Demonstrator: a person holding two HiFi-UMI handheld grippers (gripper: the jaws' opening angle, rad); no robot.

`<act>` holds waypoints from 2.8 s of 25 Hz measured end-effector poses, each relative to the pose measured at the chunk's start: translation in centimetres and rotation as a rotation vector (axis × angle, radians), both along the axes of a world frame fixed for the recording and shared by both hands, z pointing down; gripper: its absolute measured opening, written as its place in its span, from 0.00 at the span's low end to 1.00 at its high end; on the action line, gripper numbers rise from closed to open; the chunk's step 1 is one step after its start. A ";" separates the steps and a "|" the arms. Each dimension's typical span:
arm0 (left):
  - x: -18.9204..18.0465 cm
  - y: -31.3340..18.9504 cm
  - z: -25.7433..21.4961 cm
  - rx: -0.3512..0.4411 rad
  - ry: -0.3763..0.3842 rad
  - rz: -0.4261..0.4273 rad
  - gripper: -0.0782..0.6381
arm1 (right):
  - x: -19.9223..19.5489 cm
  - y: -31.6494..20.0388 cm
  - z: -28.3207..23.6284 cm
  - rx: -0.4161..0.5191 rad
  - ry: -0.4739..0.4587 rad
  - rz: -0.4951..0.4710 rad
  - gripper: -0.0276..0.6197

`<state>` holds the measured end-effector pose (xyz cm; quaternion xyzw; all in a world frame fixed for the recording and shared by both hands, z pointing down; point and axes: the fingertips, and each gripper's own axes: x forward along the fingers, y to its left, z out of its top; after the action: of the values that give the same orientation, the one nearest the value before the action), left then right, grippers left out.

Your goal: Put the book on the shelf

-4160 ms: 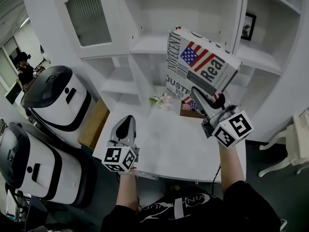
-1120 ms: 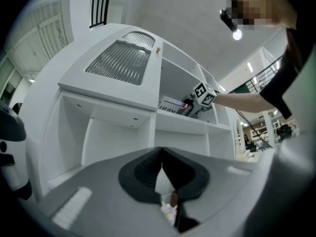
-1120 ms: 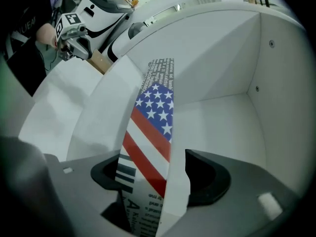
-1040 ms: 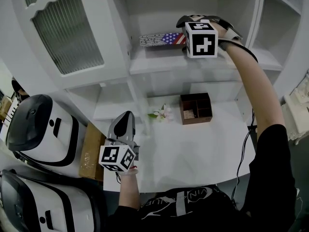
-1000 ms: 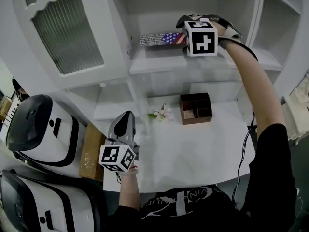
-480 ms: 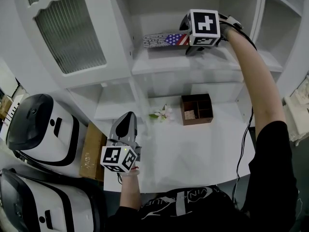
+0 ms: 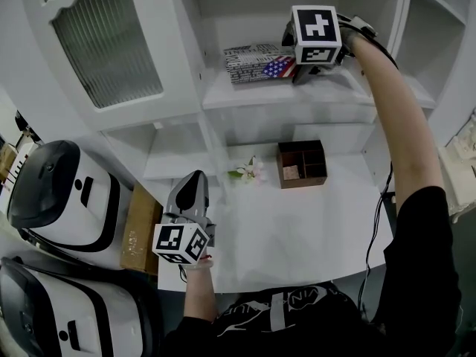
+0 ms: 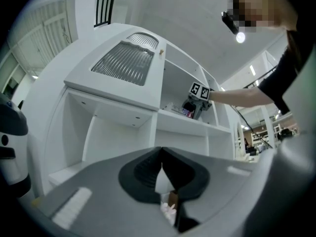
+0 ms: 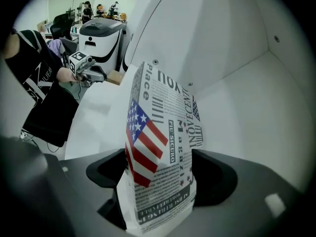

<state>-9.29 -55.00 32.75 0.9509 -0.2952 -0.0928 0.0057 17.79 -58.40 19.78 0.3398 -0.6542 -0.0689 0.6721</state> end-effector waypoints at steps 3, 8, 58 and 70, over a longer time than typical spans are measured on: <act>0.2 0.2 0.0 0.000 0.003 0.008 0.11 | -0.5 0.2 0.1 0.001 -0.013 -0.010 0.71; 0.5 0.6 0.0 -0.004 0.007 0.018 0.11 | -1.5 0.7 -0.7 0.048 -0.065 -0.026 0.65; 5.0 0.5 0.9 0.021 -0.100 0.079 0.11 | 3.3 11.1 -3.5 0.922 -0.665 0.339 0.05; 4.2 0.4 0.6 0.039 -0.107 0.046 0.11 | 3.2 13.6 -1.1 1.109 -0.818 0.356 0.05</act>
<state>-5.07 -54.55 33.30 0.9610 -0.2712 -0.0474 -0.0267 20.98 -44.77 18.71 0.7320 -0.6572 -0.1477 0.1020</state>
